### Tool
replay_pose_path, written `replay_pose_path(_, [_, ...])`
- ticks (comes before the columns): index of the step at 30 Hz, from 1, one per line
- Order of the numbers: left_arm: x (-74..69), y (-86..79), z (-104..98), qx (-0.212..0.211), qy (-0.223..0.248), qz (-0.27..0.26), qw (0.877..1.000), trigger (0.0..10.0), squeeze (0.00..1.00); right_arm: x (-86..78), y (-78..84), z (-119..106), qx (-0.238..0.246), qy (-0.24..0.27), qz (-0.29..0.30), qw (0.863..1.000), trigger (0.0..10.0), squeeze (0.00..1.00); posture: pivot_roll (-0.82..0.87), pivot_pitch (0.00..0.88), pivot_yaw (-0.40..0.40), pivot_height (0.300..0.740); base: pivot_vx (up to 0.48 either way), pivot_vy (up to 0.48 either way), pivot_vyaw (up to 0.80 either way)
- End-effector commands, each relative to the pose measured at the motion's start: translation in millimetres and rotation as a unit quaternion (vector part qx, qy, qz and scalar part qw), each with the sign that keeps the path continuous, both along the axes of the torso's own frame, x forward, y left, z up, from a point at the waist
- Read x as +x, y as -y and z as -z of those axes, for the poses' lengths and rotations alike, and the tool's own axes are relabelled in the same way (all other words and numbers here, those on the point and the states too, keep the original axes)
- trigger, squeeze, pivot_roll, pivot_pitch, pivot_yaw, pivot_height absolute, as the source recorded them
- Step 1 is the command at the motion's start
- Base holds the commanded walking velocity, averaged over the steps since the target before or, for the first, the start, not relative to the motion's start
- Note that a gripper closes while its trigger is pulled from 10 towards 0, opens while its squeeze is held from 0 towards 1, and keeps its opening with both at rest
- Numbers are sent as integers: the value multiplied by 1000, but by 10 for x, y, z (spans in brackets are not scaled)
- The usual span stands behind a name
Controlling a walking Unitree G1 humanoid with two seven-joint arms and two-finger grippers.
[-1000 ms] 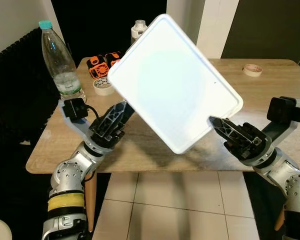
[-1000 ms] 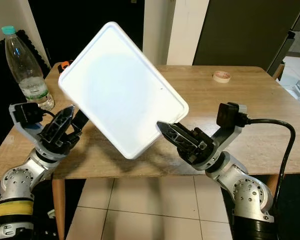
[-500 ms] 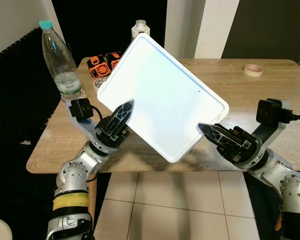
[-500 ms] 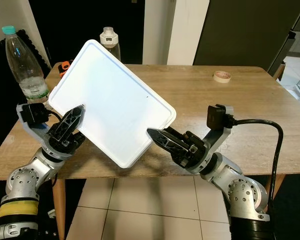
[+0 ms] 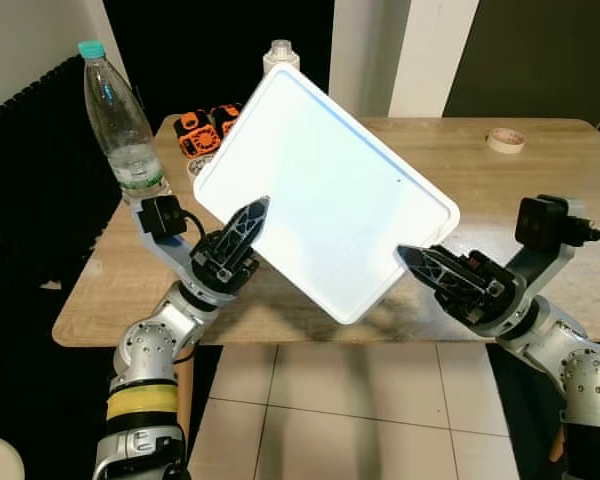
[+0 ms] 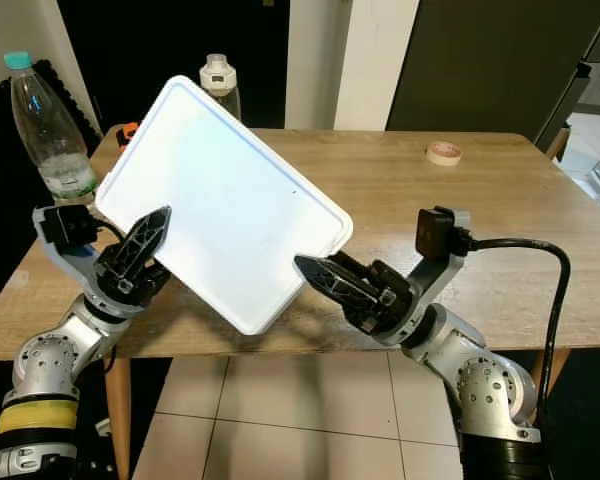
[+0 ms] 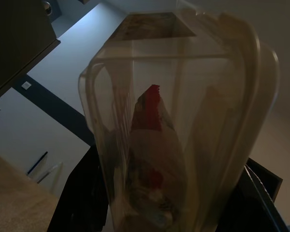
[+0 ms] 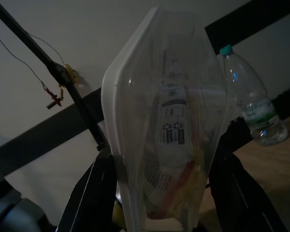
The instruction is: Restocking fridge
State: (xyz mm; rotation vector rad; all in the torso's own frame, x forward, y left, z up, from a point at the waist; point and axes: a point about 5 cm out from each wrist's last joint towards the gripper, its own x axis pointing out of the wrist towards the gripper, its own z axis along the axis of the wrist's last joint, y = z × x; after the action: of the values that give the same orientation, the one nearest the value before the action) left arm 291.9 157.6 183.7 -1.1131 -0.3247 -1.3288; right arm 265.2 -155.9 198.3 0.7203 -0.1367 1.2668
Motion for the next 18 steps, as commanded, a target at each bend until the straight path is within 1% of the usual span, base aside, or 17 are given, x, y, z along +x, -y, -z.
replay_pose_path(1, [6,12,-71,-4,15,-2,1000,0,0,43,33,-36,-10,26,45,999,10000,0,19,0,-12,740,0,0,0])
replay_pose_path(2, [6,12,-71,-4,15,-2,1000,0,0,43,33,-36,-10,26,45,999,10000,0,19,0,-12,740,0,0,0])
replay_pose_path(3, [8,14,-71,-3,15,-3,1000,0,0,70,28,-29,-18,37,68,997,10000,0,23,0,-16,740,0,0,0])
replay_pose_path(4, [8,14,-71,-3,15,-3,1000,0,0,70,28,-29,-18,37,68,997,10000,0,23,0,-16,740,0,0,0])
replay_pose_path(5, [11,22,-69,-2,15,-3,1000,0,0,114,38,-18,-16,39,92,995,10000,0,23,0,-17,740,0,0,0])
replay_pose_path(6, [11,22,-69,-2,15,-3,1000,0,0,114,38,-18,-16,39,92,995,10000,0,23,0,-17,740,0,0,0])
replay_pose_path(7, [13,33,-67,-1,15,-3,1000,1255,0,140,51,-13,-9,37,104,994,10000,1000,23,0,-17,740,0,0,0])
replay_pose_path(10, [18,47,-64,0,15,-3,1000,1255,0,164,62,-17,3,33,112,993,10000,1000,23,0,-17,740,0,0,0])
replay_pose_path(14, [21,75,-63,-2,16,0,1000,1373,0,170,27,-18,10,30,108,994,10000,1000,19,0,-15,740,0,0,0])
replay_pose_path(15, [18,85,-67,-3,16,2,1000,2784,0,176,11,-17,12,28,106,994,10000,1000,19,0,-14,740,0,0,0])
replay_pose_path(16, [18,85,-67,-3,16,2,1000,2784,0,176,11,-17,12,28,106,994,10000,1000,19,0,-14,740,0,0,0])
replay_pose_path(17, [6,102,-72,-6,18,6,1000,3843,0,178,-37,1,15,21,91,995,10000,506,19,0,-14,740,0,0,0])
replay_pose_path(18, [6,102,-72,-6,18,6,1000,3843,0,178,-37,1,15,21,91,995,10000,506,19,0,-14,740,0,0,0])
